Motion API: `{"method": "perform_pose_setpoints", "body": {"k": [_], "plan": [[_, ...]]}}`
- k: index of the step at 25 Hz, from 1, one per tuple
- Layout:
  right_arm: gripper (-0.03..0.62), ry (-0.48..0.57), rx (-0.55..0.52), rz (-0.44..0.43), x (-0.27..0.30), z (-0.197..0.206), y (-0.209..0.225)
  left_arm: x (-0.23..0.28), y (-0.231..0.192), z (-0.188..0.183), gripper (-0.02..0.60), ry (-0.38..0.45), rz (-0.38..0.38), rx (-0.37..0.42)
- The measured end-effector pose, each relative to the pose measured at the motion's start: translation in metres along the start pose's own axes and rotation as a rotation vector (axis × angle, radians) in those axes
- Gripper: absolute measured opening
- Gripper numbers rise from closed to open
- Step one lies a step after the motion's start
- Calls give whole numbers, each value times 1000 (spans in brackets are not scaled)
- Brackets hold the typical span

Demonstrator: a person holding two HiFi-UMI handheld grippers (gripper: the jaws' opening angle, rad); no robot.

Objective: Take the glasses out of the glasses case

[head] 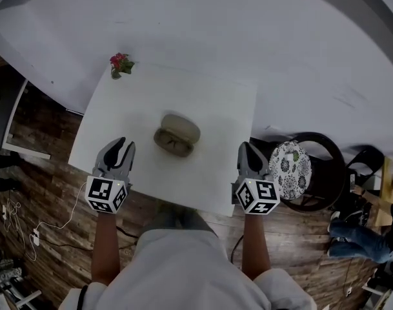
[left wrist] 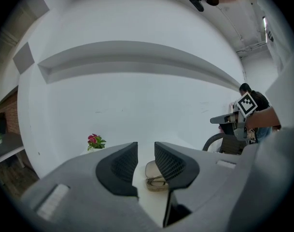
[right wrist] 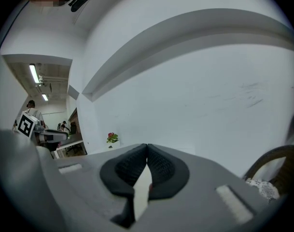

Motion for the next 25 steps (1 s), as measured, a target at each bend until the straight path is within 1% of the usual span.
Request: {"method": "perform_pose_setpoints", "body": {"k": [6,8,13,17,18,20,22,25], "plan": [[3,10,5,34,15,-4,-2,26,-6,-5,111,10,56,-1],[3,11,6,48,20,-5,-3,36,-7,-5,112,12,82,10],[3,12,15,88,32,-5,3,68,-5,-4,112,-2,172,104],[3,10,29,106,40,-2,9,92,-1,-3,112,-19,236,154],[3,10,31,113,41,-1,10,96,1,-1,112,-26,250,176],[3,13,36,123,42,1,12,104,8,-1,112,-25,286,248],[3,11,40,129,45,2,14,111,18,-3,112,-11,343,349],[3,6,50,134,50,6,16,122,36,3,112,-19,445,500]]}}
Point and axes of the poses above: the fingertips, and each gripper's own axes: x forward along the fingers, y to its right, z out of its underside, the point moved 5 cm from there along -x, backward along the fingers, and after that the axes turned 15 degrees about -z, right-handed, at the moved point
